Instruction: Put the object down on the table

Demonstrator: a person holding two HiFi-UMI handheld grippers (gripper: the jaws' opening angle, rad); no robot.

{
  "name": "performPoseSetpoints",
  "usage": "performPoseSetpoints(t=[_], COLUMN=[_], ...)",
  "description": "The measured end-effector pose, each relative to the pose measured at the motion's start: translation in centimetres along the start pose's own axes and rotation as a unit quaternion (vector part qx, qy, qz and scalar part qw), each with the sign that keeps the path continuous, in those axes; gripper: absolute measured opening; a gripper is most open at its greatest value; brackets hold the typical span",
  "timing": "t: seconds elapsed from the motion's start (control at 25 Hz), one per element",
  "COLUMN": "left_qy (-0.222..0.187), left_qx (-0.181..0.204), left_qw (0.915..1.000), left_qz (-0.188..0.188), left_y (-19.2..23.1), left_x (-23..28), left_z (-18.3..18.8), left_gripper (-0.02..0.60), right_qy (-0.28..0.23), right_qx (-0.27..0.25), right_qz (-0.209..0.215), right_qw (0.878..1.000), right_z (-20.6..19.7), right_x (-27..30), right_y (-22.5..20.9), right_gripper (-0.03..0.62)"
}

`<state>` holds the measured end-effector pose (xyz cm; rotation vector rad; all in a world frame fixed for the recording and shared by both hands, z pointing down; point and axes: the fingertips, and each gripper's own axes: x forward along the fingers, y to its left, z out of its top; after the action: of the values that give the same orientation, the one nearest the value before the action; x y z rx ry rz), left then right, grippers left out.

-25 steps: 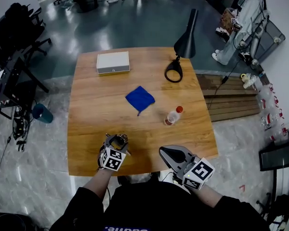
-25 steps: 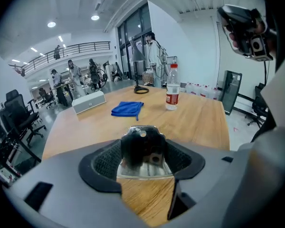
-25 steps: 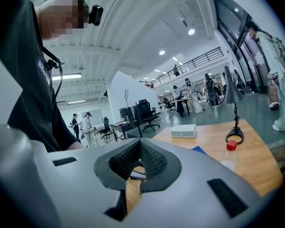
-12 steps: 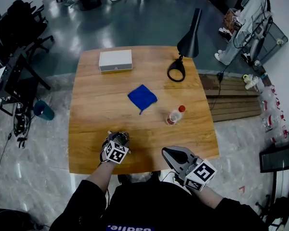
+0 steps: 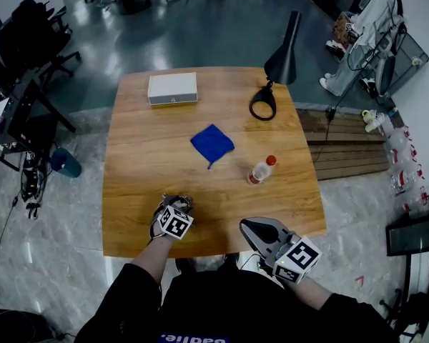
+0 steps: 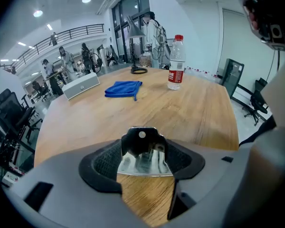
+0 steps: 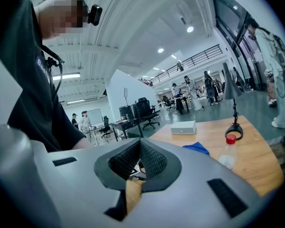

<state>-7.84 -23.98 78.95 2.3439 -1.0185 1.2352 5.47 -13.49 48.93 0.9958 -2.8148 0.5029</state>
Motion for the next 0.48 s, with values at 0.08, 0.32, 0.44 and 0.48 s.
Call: performPoseSetpoints(t=[0.08,0.32,0.44,0.48], left_qy=[0.007,0.026,0.022,0.022], left_qx=[-0.001,0.008,0.012,0.014], left_qw=[1.0,0.9996,0.9997,0.9997], left_qz=[0.001,0.001,0.0,0.0], left_y=[0.08,-0.08,-0.27,-0.35], left_x=[0.21,0.61,0.7,0.72], left_z=[-0.25,-1.04,-0.6,-0.45], left_gripper=[0.29,0.29,0.285,0.286], right_qy=[0.001,0.002,0.004,0.004], right_qx=[-0.001,0.001,0.001,0.001], right_qz=[-0.002,-0.006,-0.006,-0.006], right_qw=[1.0,1.0,1.0,1.0], right_z=[-0.04,-0.1,-0.26,-0.3], right_x=[-0.05,-0.35,-0.49,-0.55], right_y=[-0.06,-0.07,-0.11,-0.08], right_gripper=[0.005,0.005,0.005,0.005])
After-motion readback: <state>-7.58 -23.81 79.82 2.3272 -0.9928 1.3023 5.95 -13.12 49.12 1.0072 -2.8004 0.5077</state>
